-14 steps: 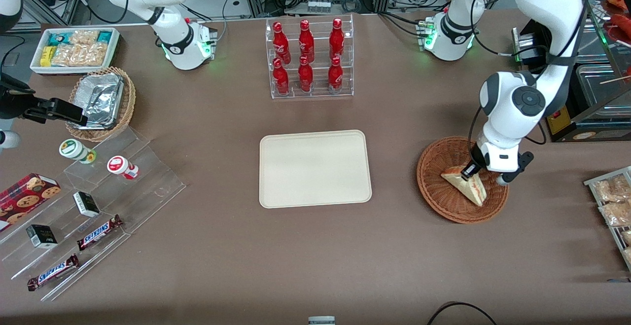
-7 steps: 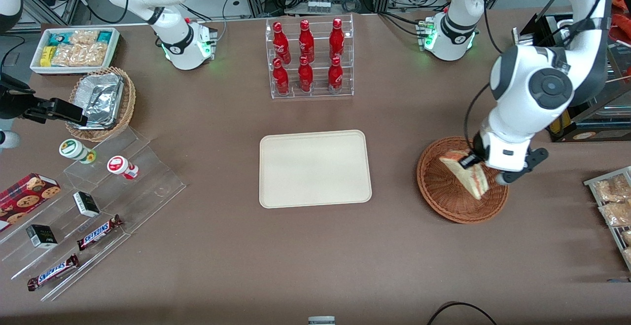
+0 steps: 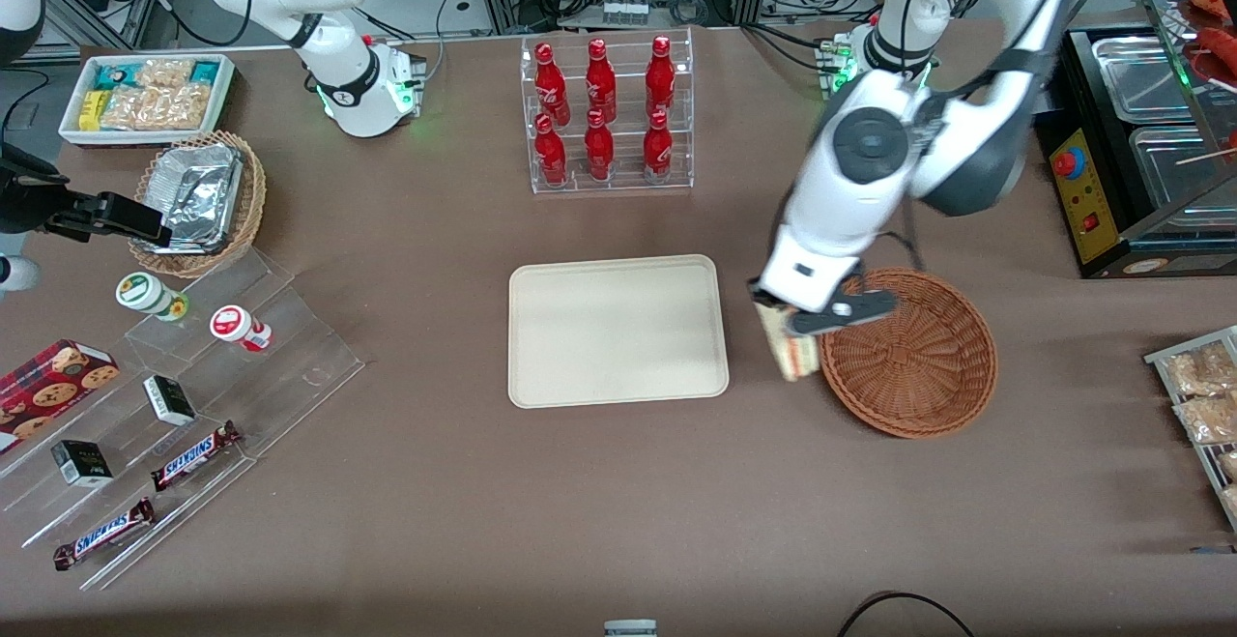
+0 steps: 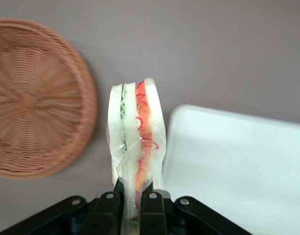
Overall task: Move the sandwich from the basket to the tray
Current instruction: 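Lift the sandwich and carry it with the left gripper toward the tray, then lower the sandwich onto the cream tray and open the left gripper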
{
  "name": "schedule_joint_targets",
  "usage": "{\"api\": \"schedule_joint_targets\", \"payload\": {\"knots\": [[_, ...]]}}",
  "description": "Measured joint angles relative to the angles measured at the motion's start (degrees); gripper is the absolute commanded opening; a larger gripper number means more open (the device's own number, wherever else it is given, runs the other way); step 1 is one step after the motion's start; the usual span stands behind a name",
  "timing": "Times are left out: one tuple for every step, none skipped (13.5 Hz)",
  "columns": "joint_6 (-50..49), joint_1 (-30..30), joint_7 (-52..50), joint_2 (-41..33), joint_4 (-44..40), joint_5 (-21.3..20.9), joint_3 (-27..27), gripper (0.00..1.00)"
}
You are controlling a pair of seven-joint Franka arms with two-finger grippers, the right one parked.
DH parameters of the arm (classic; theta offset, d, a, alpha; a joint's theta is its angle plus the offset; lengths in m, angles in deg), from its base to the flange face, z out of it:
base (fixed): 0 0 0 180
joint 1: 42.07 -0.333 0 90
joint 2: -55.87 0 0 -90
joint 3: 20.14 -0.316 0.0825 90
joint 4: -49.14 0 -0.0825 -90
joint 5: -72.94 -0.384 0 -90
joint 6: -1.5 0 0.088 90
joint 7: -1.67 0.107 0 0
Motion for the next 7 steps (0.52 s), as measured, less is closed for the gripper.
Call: {"api": "schedule_joint_targets", "payload": {"knots": [[0.0, 2.4, 0.0, 2.0, -1.5, -0.1, 0.0, 0.00], [0.0, 4.7, -0.1, 4.2, -3.1, -0.1, 0.1, 0.00], [0.0, 6.8, -0.1, 6.4, -4.7, -0.1, 0.1, 0.00], [0.1, 8.6, -0.3, 8.7, -6.4, -0.1, 0.1, 0.00], [0.1, 10.2, -0.9, 10.8, -8.0, -0.1, 0.0, 0.00], [0.4, 11.5, -2.0, 12.8, -9.2, -0.2, 0.0, 0.00], [2.1, 12.8, -2.7, 14.6, -10.2, -0.4, 0.0, 0.00]]}}
